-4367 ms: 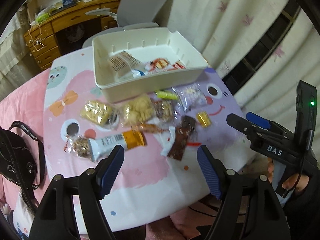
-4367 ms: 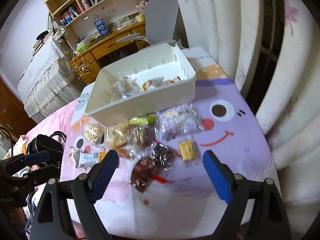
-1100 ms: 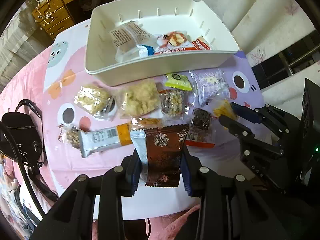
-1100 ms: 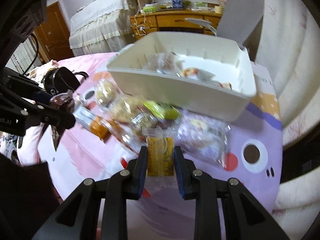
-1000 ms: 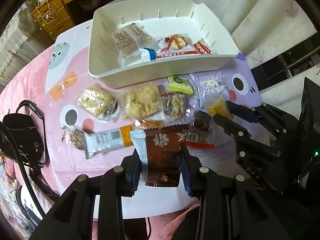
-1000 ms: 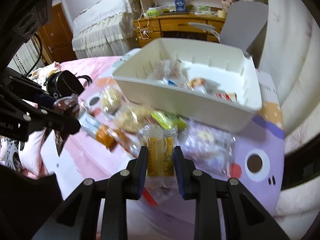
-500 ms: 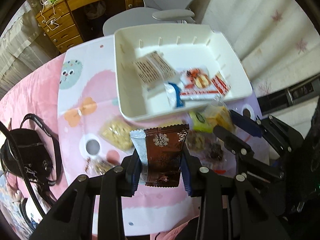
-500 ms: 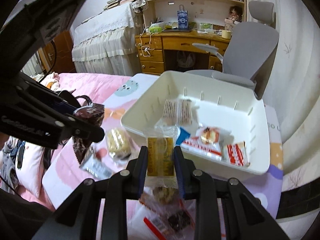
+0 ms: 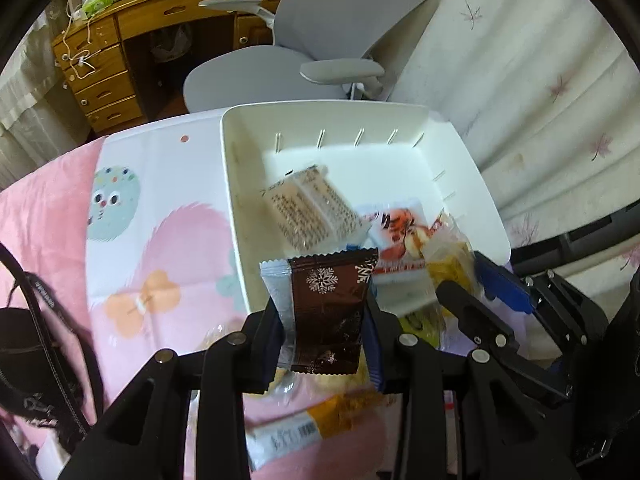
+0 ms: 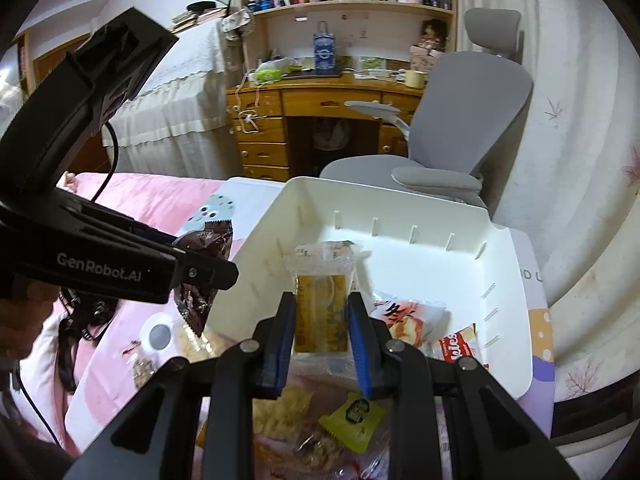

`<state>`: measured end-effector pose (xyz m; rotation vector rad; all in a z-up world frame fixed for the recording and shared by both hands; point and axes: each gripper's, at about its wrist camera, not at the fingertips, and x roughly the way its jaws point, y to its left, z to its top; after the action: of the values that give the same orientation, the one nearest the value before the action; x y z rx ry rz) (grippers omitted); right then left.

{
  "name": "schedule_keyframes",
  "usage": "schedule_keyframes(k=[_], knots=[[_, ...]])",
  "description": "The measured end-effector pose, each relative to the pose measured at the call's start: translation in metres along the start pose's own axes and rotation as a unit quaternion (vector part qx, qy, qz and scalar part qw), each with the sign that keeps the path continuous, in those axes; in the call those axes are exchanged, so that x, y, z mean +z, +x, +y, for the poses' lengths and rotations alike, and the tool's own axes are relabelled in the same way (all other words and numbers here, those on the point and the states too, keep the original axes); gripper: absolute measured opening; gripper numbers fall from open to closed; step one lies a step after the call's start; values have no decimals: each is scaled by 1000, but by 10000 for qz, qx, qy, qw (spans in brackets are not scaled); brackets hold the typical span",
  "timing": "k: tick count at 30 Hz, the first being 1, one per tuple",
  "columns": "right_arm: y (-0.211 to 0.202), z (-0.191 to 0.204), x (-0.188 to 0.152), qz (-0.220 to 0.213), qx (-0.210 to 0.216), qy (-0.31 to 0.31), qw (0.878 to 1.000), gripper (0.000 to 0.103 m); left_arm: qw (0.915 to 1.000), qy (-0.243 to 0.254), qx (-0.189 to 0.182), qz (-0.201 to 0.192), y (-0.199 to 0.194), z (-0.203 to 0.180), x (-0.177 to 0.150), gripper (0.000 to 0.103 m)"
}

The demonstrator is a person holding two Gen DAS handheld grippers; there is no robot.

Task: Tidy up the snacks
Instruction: 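Lift and carry the brown wrapper and yellow box over the white tray, then open both tools to drop the wrapper and box into the tray, then move left tool to the orange-white bar while right tool approaches the dark chocolate pack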

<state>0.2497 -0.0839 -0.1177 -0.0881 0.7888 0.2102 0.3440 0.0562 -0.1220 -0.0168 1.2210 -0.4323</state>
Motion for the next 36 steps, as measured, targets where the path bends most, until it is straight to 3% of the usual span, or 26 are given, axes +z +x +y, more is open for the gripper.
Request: schedule_keyframes(k=[4, 7, 8, 11, 20, 24, 36], knots=[[8, -3, -1, 40, -100, 117, 9999, 26, 9997, -129, -154, -118, 11, 9, 5, 37], [14, -5, -1, 172, -153, 228, 9995, 31, 9995, -265, -113, -123, 15, 16, 6, 58], [14, -5, -2, 202, -173, 285, 9992, 36, 9994, -302, -93, -133, 15, 17, 6, 60], [12, -7, -2, 176, -112, 423, 9989, 44, 9990, -407, -88, -179, 10, 23, 4, 61], [0, -7, -1, 245, -83, 457, 9986, 45, 9972, -671, 100, -313, -16, 29, -9, 61], [-12, -10, -5, 316, -30, 560, 9979, 51, 9964, -735, 126, -414, -32, 30, -18, 61], [-54, -29, -23, 521, -44, 865, 9949, 54, 9944, -833, 381, -535, -76, 31, -75, 66]])
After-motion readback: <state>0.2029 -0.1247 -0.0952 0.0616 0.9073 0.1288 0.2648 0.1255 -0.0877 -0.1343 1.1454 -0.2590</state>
